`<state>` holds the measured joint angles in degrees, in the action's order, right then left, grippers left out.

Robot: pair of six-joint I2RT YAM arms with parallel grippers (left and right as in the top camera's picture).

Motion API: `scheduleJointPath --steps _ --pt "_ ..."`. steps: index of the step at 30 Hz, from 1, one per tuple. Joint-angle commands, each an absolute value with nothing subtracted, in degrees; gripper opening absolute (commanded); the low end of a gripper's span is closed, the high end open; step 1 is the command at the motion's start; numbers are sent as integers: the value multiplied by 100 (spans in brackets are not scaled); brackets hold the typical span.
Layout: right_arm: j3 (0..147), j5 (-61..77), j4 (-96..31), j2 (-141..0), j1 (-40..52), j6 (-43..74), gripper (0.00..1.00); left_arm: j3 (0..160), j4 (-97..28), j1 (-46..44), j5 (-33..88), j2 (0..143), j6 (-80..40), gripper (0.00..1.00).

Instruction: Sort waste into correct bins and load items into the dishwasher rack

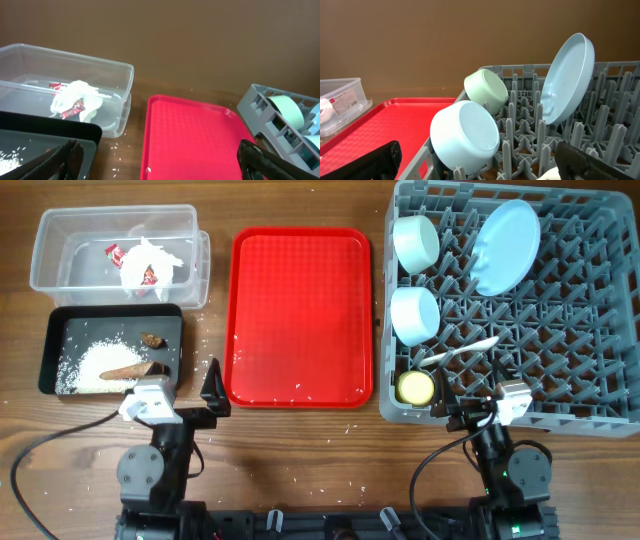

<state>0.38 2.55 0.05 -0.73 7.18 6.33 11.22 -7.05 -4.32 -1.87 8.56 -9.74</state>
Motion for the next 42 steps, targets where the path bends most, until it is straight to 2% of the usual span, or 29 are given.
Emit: scheduleJointPath --steps 1,5,31,33,42 --pt "30 281 16 -27 711 615 100 775 -458 -388 -202 438 -945 100" --pt "30 279 16 -27 711 617 100 613 -403 -388 -196 23 -945 100" --pt "30 279 16 -27 711 615 100 32 -106 -423 -51 14 -1094 100" --pt "30 279 16 -27 711 617 100 32 -447 -423 8 14 -1092 100" --pt "30 279 16 -27 711 617 100 32 -427 -423 56 16 -1096 100"
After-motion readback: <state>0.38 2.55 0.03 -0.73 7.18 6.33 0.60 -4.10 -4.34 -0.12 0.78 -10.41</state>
